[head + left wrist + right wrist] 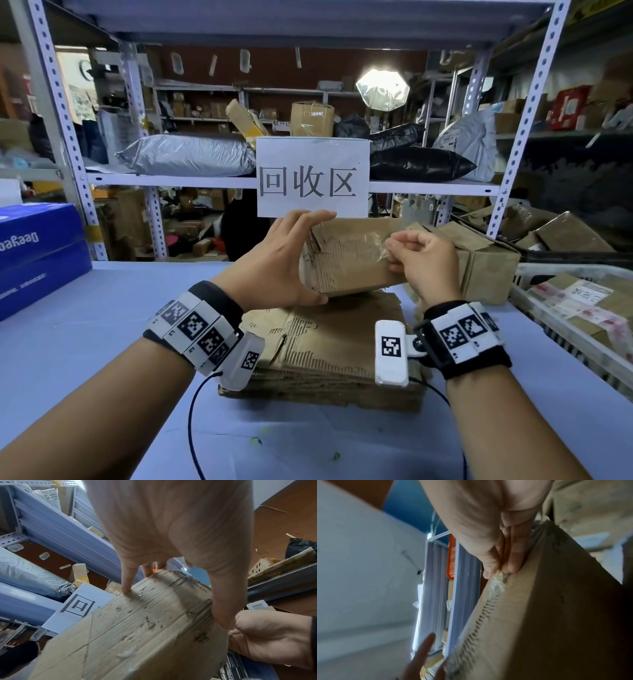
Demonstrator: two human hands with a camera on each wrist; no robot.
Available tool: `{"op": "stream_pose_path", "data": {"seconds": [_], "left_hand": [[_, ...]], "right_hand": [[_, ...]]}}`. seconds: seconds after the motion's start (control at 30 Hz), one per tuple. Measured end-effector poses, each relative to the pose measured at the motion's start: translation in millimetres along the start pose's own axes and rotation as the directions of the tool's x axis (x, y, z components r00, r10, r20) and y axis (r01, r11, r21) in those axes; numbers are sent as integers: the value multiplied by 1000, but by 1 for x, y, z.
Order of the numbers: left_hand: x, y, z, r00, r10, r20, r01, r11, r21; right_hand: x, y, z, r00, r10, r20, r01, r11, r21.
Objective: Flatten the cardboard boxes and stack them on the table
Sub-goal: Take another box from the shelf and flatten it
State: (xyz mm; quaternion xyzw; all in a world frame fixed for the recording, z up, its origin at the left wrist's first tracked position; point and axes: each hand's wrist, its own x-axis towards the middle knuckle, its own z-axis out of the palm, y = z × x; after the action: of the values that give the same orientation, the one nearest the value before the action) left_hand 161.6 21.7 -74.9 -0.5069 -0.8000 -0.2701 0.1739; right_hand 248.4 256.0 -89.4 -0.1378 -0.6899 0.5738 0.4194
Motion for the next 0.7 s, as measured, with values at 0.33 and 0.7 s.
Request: {"op": "stream_pose_path", "data": {"seconds": [0.33,0.7], "left_hand": [[2,4,2,1000,13,-4,-13,1000,-2],[0,2,-1,1000,5,-18,-6,999,-41]], "right_hand": [[-10,-10,9,946,-299,125,304,686,-661],[-4,-11,5,932,-362,38,330,797,-506]]}}
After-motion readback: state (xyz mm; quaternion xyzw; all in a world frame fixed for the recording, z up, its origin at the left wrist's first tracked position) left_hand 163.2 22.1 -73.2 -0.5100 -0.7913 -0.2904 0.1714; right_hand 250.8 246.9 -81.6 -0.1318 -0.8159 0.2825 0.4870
